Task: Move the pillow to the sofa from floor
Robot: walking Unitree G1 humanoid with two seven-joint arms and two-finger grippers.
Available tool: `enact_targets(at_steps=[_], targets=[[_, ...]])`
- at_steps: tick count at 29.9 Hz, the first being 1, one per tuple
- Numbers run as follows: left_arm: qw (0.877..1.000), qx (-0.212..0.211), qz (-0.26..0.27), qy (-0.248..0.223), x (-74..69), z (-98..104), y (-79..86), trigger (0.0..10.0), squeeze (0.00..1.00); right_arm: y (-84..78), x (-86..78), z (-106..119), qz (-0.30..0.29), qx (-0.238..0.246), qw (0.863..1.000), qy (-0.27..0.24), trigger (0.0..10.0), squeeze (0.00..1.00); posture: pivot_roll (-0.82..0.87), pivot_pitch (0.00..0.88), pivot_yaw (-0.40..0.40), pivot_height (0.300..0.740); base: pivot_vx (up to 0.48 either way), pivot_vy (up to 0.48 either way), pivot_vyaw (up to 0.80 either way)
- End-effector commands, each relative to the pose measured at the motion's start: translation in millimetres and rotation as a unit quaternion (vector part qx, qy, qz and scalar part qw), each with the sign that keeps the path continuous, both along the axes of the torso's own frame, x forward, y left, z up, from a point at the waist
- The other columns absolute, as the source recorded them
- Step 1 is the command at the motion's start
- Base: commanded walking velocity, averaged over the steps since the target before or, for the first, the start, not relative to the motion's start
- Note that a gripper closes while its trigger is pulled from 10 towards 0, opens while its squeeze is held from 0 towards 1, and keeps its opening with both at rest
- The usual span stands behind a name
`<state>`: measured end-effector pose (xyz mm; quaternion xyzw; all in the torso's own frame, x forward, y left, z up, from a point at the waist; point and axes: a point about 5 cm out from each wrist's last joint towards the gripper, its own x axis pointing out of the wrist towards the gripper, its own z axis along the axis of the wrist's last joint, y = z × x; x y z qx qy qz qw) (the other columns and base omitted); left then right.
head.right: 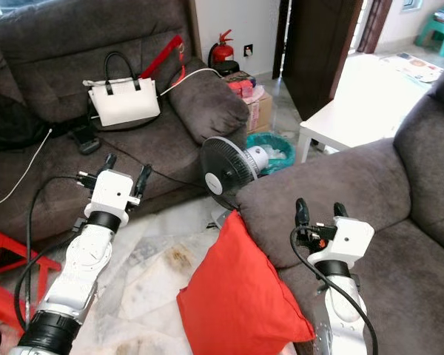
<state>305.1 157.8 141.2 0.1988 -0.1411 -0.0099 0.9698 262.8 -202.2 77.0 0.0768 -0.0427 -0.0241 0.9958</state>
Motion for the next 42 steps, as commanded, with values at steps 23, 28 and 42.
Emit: enact_targets(at_steps=[23,28,42], targets=[[0.997,-0.014,0.081,0.007,-16.9,-3.8,24.4,10.0,0.00,21.7,33.9,13.2,0.097,-0.007,0.995,-0.014,10.0,0.00,0.19,0.000,-0.060,0.740,0.000,0.000,0.00],[0.998,-0.019,0.054,0.014,-9.1,-5.0,10.3,10.0,0.00,8.0,23.9,10.0,0.077,-0.016,0.997,-0.011,10.0,0.00,0.14,0.000,-0.044,0.740,0.000,0.000,0.00],[0.999,-0.033,0.022,0.024,-1.3,-11.2,-10.0,10.0,0.00,-8.2,14.3,17.3,0.057,-0.033,0.998,-0.016,10.0,0.00,0.08,0.000,-0.053,0.740,0.000,0.000,0.00]])
